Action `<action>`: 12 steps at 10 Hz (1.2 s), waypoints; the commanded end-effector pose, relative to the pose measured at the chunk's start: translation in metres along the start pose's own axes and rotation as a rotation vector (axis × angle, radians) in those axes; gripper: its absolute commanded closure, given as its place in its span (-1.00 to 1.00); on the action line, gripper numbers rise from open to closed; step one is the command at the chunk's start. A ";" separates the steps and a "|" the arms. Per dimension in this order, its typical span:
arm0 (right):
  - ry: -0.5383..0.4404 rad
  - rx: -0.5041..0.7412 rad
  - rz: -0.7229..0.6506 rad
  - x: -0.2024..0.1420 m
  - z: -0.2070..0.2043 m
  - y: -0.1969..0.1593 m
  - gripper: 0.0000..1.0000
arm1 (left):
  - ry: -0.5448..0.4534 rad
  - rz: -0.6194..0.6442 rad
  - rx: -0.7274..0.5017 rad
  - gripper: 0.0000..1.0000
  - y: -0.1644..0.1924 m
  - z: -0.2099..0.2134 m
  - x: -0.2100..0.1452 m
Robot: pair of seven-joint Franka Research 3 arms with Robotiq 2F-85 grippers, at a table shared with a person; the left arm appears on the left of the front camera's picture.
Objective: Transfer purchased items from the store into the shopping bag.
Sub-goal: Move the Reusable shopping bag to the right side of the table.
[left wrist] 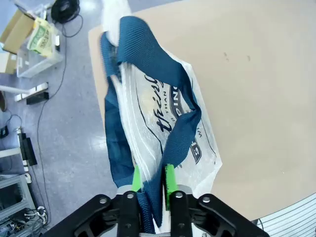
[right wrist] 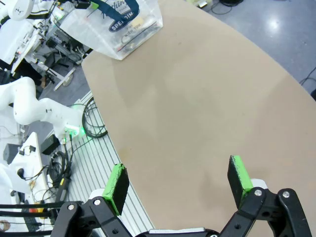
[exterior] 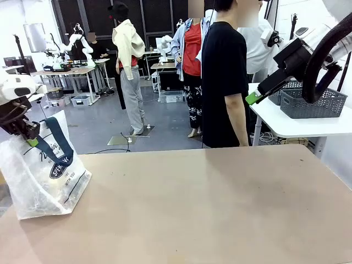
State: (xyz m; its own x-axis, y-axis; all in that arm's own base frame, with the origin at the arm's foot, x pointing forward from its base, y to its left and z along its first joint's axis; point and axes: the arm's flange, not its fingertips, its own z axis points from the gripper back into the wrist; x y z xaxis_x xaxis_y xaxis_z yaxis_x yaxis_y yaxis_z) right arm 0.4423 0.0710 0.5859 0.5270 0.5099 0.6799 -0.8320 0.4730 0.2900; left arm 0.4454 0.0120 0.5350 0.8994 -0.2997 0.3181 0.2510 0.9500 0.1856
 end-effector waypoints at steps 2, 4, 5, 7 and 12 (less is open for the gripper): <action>-0.016 -0.006 -0.021 0.004 -0.002 0.000 -1.00 | 0.042 0.007 -0.016 -0.89 -0.005 0.013 0.004; -0.016 -0.006 -0.021 0.004 -0.002 0.000 -1.00 | 0.030 0.006 -0.013 -1.00 -0.008 0.023 0.008; -0.016 -0.006 -0.021 0.004 -0.002 0.000 -1.00 | 0.019 0.003 -0.003 -1.00 -0.008 0.031 0.010; -0.016 -0.006 -0.021 0.004 -0.002 0.000 -1.00 | 0.011 0.019 0.000 -1.00 -0.008 0.044 0.012; -0.016 -0.006 -0.021 0.004 -0.002 0.000 -1.00 | -0.073 -0.215 -0.265 -1.00 -0.026 0.076 0.022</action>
State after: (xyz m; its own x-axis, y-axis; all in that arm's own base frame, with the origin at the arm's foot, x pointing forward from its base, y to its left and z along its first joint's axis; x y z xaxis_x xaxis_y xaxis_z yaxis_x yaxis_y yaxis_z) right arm 0.4423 0.0710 0.5859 0.5272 0.5098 0.6798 -0.8318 0.4732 0.2901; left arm 0.4320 -0.0308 0.6033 0.8332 -0.4131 0.3677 0.4075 0.9081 0.0967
